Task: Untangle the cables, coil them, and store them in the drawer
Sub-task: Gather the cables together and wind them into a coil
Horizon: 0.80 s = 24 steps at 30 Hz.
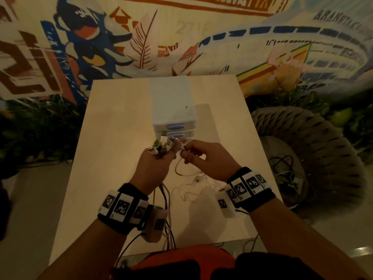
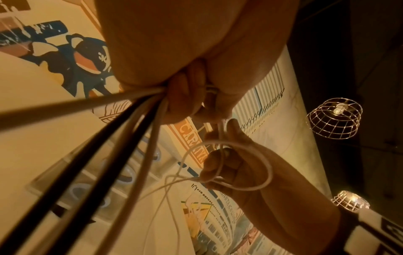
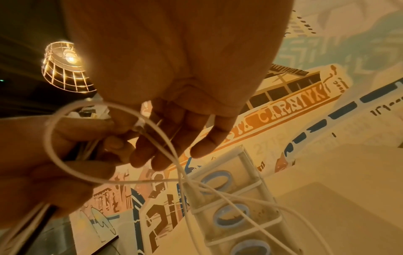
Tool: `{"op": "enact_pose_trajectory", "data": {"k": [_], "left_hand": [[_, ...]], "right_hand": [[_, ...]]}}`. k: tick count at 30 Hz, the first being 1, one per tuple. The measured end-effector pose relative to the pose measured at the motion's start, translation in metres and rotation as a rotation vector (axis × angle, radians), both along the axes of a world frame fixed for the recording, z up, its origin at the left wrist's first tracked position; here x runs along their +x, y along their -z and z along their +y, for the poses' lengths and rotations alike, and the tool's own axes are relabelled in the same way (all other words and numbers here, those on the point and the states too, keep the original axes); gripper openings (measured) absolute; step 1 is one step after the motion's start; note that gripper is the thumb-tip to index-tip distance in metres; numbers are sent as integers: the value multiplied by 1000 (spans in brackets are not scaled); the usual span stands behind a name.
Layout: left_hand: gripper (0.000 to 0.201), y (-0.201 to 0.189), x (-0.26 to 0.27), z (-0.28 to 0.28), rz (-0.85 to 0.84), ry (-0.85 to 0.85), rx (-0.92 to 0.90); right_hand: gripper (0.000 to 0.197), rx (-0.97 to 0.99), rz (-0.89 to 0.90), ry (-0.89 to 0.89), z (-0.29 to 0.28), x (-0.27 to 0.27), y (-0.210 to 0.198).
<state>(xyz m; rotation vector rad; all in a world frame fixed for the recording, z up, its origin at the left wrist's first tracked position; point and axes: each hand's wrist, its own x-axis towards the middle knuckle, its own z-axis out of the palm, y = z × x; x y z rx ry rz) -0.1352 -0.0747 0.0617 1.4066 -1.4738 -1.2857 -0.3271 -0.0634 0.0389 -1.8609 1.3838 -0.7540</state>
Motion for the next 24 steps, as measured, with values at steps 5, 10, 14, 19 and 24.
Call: {"op": "enact_pose_trajectory", "data": {"k": [5,10,14,19,24], "left_hand": [[25,0,9,-4,195,-33,29],[25,-5,12,-7,330,-21,57],[26,-5,16,-9,361,-8,72],[28,-8,19,-9,365,1,76],[29,-8,23,-11,376,-3,91]], "right_hand": [[25,-20,43,-34,4,-13,14],[41,-3,67,-19,0,-19,34],[52,31,109,46,-4,-20,47],[34,-80,203,211,-11,-23,61],[35,-80,172,160,-13,-25,61]]}}
